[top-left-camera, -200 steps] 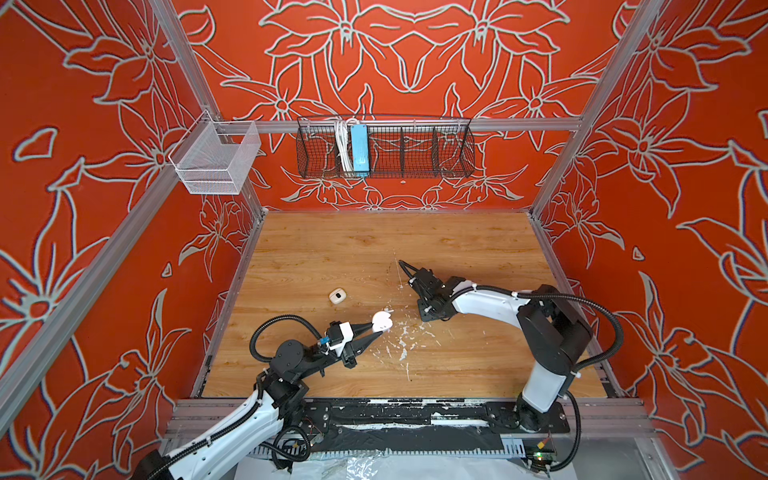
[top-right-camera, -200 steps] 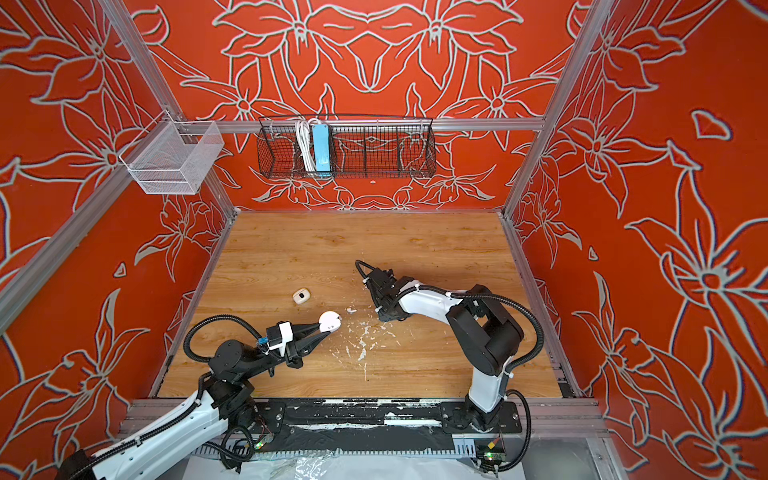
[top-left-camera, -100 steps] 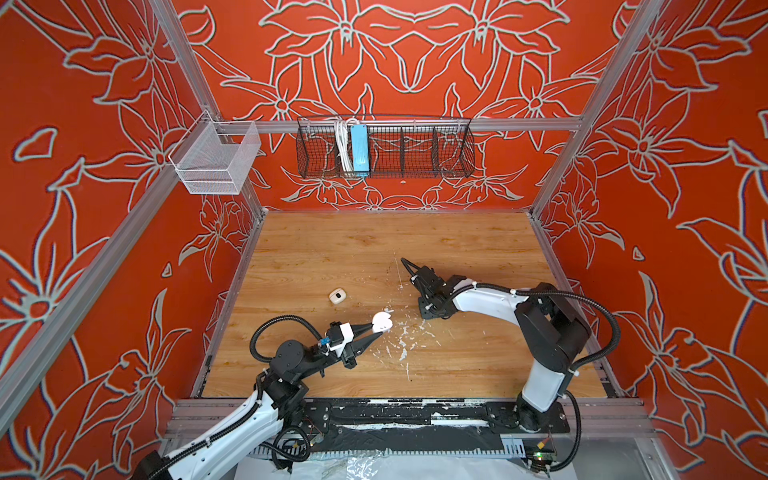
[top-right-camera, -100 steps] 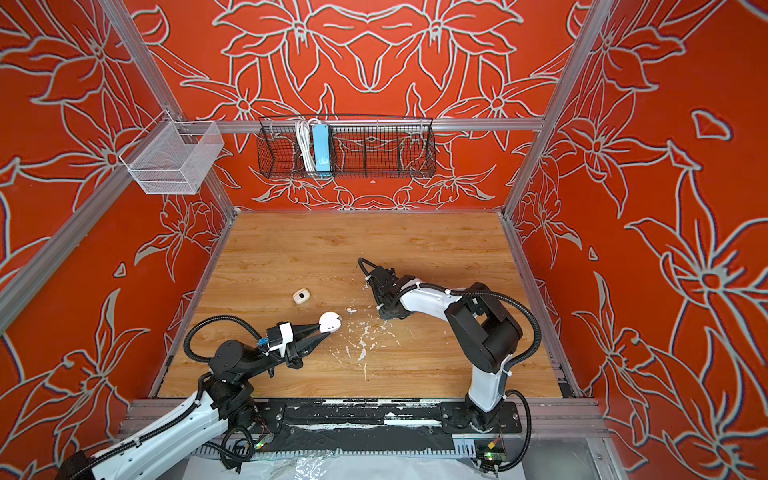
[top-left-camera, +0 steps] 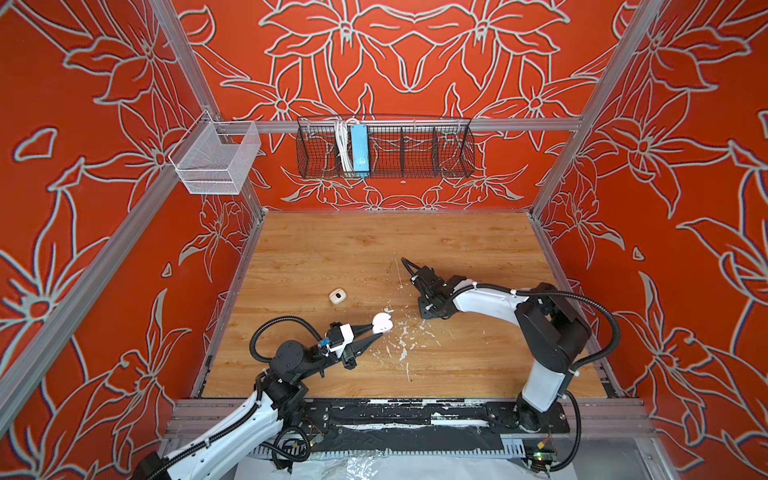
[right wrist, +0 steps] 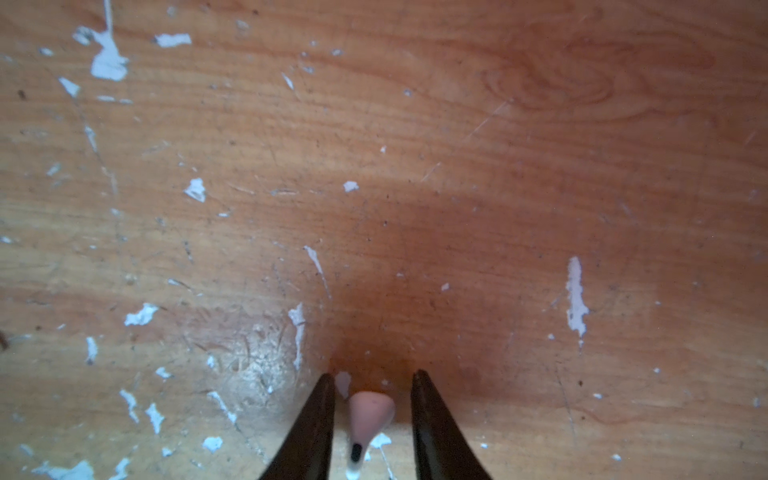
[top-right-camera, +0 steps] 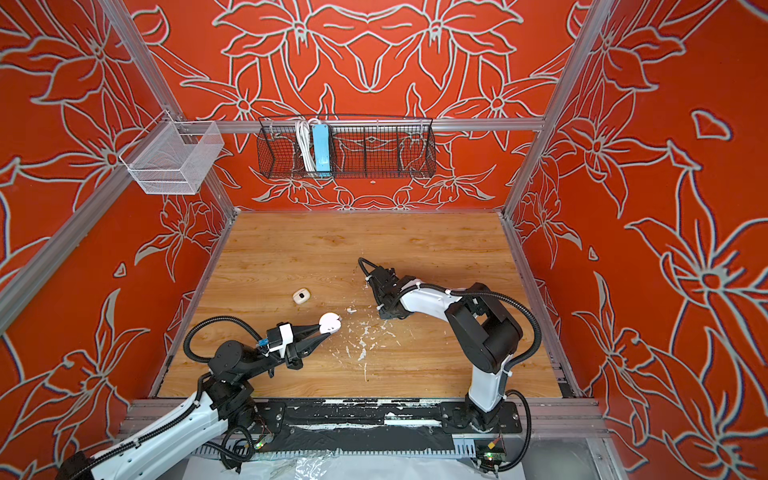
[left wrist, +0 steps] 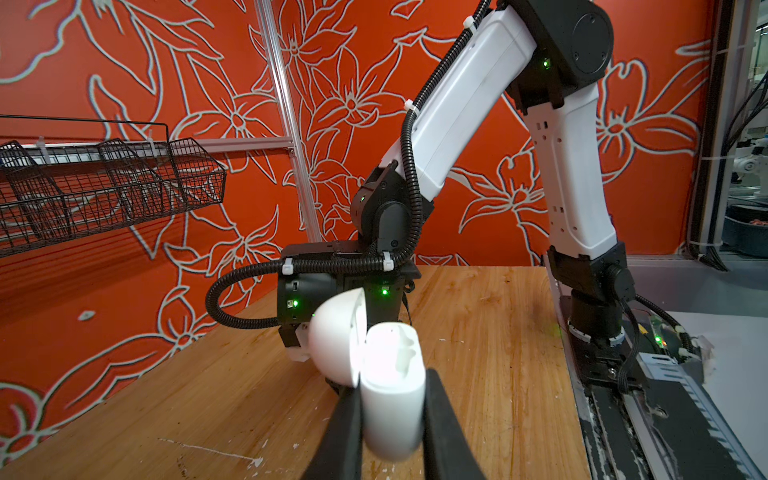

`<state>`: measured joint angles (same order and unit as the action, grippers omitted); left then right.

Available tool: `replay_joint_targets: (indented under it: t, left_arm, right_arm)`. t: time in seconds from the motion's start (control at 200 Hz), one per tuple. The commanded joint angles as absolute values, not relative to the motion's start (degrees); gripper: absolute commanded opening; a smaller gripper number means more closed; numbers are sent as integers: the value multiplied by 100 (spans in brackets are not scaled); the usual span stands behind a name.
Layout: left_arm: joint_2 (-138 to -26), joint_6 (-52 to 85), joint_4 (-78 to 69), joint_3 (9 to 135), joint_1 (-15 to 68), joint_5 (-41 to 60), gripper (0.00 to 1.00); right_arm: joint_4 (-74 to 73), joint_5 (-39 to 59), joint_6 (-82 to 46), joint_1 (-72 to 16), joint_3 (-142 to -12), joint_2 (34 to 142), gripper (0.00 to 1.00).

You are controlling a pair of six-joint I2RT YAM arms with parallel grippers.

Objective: Insert the wireless bluetooth earbuds into the charging case
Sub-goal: 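Close the right gripper on the white earbud's stem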

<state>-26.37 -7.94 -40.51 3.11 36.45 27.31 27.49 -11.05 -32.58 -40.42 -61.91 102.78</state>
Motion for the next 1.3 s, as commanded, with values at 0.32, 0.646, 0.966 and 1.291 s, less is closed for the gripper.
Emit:
replay_joint_targets:
  t: [0.32,0.646,0.966,1.291]
  left_arm:
    - [-2622,-932,-4034,534,3725,2869,0]
    - [-2609,-958,-3994,553,3735,2893,0]
    - [-2586,-976,-3974,562,3761,2900,0]
    - [-2591,-1009,-3951,571,3779,2944,0]
  right_arm:
    - [2798,-1078,-3420,-3992,-5936,10082,26]
    - [2718,-1020,-3425,-3995,-5830,9978,28]
    - [2639,-984,-3435,-3998,-5846,10090,27]
    - [2592,-967,-3421,-3999,-5810,10013,20]
